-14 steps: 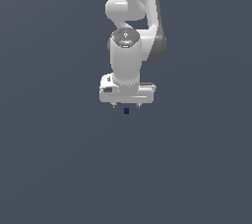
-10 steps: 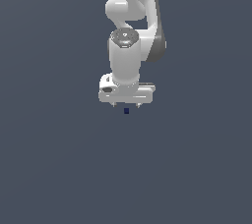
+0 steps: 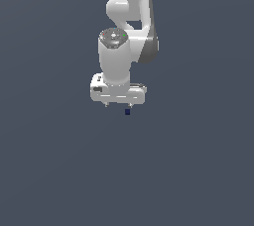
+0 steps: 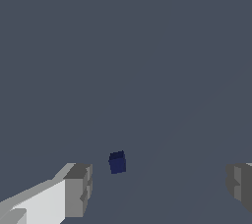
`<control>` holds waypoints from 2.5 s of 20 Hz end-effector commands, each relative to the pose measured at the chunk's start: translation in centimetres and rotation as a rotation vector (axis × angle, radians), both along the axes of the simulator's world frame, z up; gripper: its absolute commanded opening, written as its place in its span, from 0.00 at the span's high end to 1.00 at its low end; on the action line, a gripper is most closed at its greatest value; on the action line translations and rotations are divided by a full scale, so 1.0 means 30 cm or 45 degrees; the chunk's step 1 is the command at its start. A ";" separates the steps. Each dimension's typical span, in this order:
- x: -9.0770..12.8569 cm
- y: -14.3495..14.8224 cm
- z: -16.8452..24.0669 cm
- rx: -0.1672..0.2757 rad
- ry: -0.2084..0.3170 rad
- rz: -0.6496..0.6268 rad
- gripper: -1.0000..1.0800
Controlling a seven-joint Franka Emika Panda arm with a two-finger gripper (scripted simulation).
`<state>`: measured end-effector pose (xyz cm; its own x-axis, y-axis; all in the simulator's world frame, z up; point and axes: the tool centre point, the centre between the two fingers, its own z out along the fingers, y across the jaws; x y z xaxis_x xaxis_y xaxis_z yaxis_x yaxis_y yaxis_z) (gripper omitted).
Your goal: Pick up the object and move it to a goal position.
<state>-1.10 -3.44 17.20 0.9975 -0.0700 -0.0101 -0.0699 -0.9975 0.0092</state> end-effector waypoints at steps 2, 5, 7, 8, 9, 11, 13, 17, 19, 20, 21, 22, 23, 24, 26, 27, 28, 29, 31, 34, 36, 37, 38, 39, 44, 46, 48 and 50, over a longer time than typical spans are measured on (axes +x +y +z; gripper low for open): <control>-0.001 0.006 -0.002 0.001 0.000 -0.005 0.04; -0.003 0.009 -0.008 0.002 -0.001 -0.030 0.04; -0.006 0.011 -0.015 0.003 0.000 -0.056 0.04; -0.007 0.013 -0.018 0.004 0.000 -0.071 0.04; -0.009 0.015 -0.022 0.005 0.000 -0.087 0.04; -0.013 0.020 -0.032 0.006 -0.001 -0.126 0.04; -0.018 0.026 -0.043 0.008 -0.001 -0.171 0.04; -0.030 0.038 -0.070 0.012 -0.001 -0.283 0.04; -0.037 0.046 -0.086 0.014 -0.001 -0.349 0.04; -0.041 0.049 -0.094 0.015 -0.001 -0.384 0.04; -0.045 0.053 -0.102 0.015 -0.001 -0.418 0.04; -0.049 0.056 -0.110 0.016 -0.001 -0.453 0.04; -0.053 0.060 -0.118 0.017 0.000 -0.487 0.04; -0.057 0.063 -0.126 0.017 0.000 -0.522 0.04; -0.066 0.069 -0.141 0.018 0.000 -0.591 0.04; -0.070 0.072 -0.149 0.019 0.000 -0.625 0.04; -0.074 0.075 -0.157 0.019 0.000 -0.660 0.04; -0.079 0.078 -0.164 0.019 0.000 -0.695 0.04; -0.088 0.084 -0.180 0.019 0.000 -0.764 0.04; -0.101 0.091 -0.202 0.019 0.000 -0.869 0.04; -0.111 0.096 -0.216 0.019 0.000 -0.939 0.04; -0.115 0.098 -0.224 0.019 0.000 -0.973 0.04; -0.120 0.100 -0.231 0.018 -0.001 -1.008 0.04; -0.125 0.102 -0.238 0.018 -0.001 -1.043 0.04; -0.149 0.111 -0.272 0.015 -0.003 -1.219 0.04; -0.159 0.114 -0.286 0.013 -0.004 -1.289 0.04; -0.170 0.117 -0.299 0.011 -0.006 -1.359 0.04; -0.180 0.119 -0.311 0.009 -0.007 -1.428 0.04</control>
